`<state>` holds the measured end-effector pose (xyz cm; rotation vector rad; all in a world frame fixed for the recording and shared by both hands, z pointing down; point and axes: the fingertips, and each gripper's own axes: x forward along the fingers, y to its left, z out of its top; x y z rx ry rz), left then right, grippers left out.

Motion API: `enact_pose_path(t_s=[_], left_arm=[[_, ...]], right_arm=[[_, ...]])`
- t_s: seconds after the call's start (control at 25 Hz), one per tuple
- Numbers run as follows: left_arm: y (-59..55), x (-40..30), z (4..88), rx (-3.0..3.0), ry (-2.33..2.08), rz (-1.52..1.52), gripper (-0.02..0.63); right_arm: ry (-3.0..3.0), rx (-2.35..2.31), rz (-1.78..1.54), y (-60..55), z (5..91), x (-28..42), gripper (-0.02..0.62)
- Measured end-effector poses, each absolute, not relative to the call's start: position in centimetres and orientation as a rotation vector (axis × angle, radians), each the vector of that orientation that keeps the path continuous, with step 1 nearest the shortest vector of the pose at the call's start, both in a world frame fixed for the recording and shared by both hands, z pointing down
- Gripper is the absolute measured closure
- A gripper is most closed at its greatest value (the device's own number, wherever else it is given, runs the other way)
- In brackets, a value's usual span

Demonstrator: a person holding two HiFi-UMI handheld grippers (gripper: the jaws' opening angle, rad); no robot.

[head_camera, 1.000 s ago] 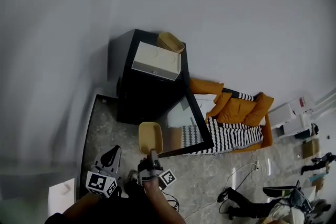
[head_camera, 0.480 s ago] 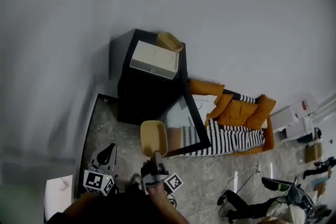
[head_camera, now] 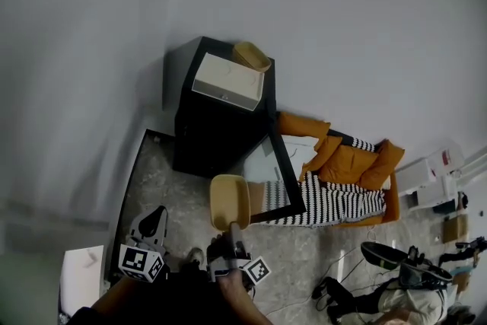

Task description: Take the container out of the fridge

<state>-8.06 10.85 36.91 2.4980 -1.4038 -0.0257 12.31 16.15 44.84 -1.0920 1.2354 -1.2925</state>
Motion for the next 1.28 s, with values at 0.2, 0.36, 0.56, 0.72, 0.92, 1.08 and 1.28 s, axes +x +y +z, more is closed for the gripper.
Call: enact_pose_path(t_s=[0.2,0.36,0.56,0.72,0.92,1.08,1.28], left_arm=[[11.0,-7.6,38.0,2.533,-1.394,-0.046,0.598],[11.0,-7.4,37.8,2.525,-1.395,-0.043,0.598],[11.1,-7.1,38.3,2.531,-1.385,-0.052,0.598],[11.1,-6.6,38.4,2.541,-1.378,-0.053,0.598],[11.4,-6.3,38.5,2.540,-1.360,-0.051,0.598],[11.1,-6.1,38.5,2.546,-1.360,-0.049,0.598],[10.9,-6.0,37.8,2.529,-1.367,-0.050,0.598]], right_arm=[[1.247,-1.079,-1.292,16.5,44.6,12.5,0.393],[1.262,-1.099,-1.286,16.7,44.5,12.8,0.393],[1.248,-1.101,-1.280,17.1,44.7,13.2,0.393],[1.243,-1.095,-1.277,17.1,44.6,13.4,0.393],[1.237,-1.088,-1.273,17.4,44.8,13.3,0.393],[1.235,-1.090,-1.275,17.3,44.8,13.4,0.393],[1.235,-1.084,-1.271,17.2,44.5,13.4,0.393]])
